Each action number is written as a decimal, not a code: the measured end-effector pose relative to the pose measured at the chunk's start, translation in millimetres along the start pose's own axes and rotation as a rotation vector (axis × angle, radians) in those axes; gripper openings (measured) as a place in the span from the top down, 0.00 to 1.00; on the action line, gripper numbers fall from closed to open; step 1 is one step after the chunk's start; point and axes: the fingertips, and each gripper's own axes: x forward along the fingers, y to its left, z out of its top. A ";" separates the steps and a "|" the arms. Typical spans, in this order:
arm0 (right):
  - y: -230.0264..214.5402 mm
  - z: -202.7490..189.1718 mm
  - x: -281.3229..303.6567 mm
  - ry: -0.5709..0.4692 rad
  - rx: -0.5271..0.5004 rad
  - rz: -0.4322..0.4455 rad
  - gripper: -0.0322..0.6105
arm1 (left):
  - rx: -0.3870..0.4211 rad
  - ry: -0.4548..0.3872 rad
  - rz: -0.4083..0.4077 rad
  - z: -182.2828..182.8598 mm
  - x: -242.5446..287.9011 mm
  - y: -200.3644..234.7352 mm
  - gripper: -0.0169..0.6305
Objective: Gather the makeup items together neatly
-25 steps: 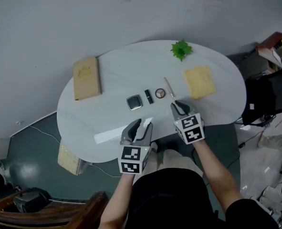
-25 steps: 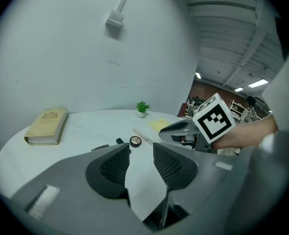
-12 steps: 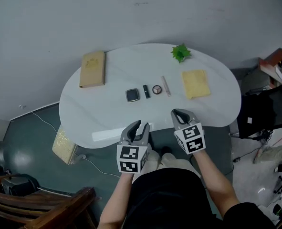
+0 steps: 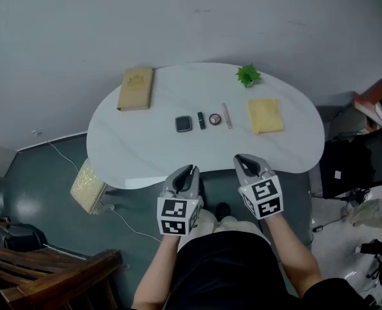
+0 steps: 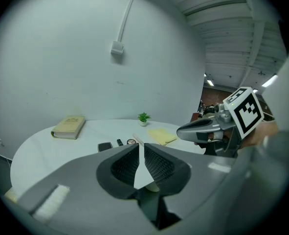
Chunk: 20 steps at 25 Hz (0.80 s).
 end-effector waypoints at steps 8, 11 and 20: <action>17.8 16.7 -31.2 -0.072 -0.015 0.025 0.93 | 0.001 -0.037 0.027 0.5 -26.6 -5.2 0.97; 24.9 23.8 -39.5 -0.094 -0.022 0.037 0.93 | 0.007 -0.050 0.035 1.8 -36.1 -4.6 0.97; 32.1 42.0 -50.1 -0.143 -0.031 0.050 0.94 | 0.020 -0.085 0.044 16.2 -46.0 -1.2 0.97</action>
